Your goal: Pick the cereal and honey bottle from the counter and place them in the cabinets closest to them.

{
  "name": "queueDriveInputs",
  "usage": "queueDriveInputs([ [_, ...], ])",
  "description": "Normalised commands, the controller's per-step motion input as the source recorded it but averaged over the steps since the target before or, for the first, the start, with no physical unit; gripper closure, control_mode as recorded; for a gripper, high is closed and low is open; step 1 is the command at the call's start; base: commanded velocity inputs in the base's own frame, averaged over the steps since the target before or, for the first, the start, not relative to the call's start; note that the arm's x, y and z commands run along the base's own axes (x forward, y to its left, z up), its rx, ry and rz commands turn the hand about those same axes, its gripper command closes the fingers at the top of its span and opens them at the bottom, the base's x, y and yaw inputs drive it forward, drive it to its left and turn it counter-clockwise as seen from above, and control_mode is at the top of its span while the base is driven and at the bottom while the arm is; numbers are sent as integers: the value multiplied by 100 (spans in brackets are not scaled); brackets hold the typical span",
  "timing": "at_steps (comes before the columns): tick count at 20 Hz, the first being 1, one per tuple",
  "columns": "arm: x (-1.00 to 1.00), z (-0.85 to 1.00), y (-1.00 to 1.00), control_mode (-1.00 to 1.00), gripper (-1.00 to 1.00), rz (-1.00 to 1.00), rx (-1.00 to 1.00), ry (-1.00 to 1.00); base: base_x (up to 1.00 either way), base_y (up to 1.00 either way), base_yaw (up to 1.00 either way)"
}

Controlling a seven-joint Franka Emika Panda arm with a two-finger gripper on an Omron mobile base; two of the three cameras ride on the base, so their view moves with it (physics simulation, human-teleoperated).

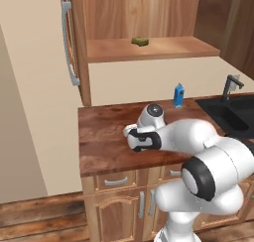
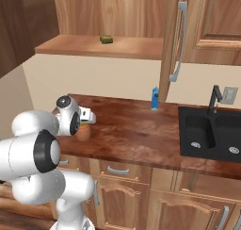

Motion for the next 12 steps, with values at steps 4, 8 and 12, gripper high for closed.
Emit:
queueDriveInputs([
  [4, 10, -12, 0, -100, -100, 0, 0, 0, 0, 0, 0],
  [8, 2, -18, 2, -100, -100, 0, 0, 0, 0, 0, 0],
  [12, 0, -18, 3, -100, -100, 0, -1, 0, 0, 0, 0],
])
